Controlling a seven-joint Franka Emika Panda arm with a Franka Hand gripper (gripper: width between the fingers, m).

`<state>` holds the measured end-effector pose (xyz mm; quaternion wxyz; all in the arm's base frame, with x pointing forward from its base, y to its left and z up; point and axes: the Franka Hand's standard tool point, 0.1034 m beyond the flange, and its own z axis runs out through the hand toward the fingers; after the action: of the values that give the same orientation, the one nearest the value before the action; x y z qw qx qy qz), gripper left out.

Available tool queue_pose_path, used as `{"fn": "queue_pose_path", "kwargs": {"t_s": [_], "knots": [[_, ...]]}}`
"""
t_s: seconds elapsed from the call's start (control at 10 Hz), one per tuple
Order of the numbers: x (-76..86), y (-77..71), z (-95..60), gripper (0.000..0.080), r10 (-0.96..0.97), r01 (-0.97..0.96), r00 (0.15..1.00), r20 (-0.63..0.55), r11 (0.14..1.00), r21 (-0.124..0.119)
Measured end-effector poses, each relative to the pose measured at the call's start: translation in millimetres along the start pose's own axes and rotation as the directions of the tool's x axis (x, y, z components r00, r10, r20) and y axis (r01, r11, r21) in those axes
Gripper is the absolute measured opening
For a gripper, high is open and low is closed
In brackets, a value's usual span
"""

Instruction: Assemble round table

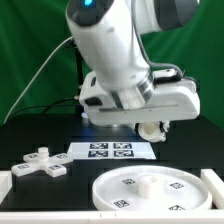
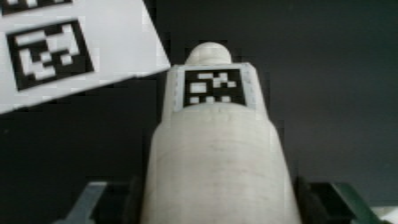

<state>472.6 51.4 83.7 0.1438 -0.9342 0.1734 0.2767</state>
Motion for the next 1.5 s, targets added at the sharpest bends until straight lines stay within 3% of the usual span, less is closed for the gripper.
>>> {"fn": "queue_pose_path", "kwargs": {"t_s": [0.1,0.2,0.3,0.4,0.5,0.6,0.9,1.1,1.2,1.3,1.5], "knots": [[-0.1,1.2,-0.6,0.0406,-0.006,0.006,0.998,-0.058,1.000,-0.003],[5.1,2.0,-11.8,0.0406,-0.053,0.051,0.994,-0.094,0.998,-0.023],[11.9,-5.7,-39.4,0.0406,-0.120,0.112,0.981,-0.155,0.992,-0.054],[19.2,-14.9,-60.4,0.0406,-0.212,0.191,0.956,-0.201,0.974,-0.119],[27.4,-28.5,-64.4,0.0406,-0.286,0.242,0.923,-0.256,0.951,-0.191],[28.9,-34.6,-61.2,0.0406,-0.291,0.242,0.903,-0.316,0.953,-0.184],[36.0,-30.8,-66.0,0.0406,-0.314,0.239,0.815,-0.487,0.948,-0.211],[51.4,-40.0,-90.2,0.0407,-0.442,0.306,0.684,-0.580,0.896,-0.322],[55.9,-44.2,-98.5,0.0407,-0.482,0.326,0.625,-0.615,0.876,-0.356],[58.3,-43.2,-99.7,0.0407,-0.475,0.313,0.562,-0.677,0.880,-0.358],[56.6,-39.4,-92.4,0.0407,-0.475,0.311,0.562,-0.677,0.880,-0.359]]}}
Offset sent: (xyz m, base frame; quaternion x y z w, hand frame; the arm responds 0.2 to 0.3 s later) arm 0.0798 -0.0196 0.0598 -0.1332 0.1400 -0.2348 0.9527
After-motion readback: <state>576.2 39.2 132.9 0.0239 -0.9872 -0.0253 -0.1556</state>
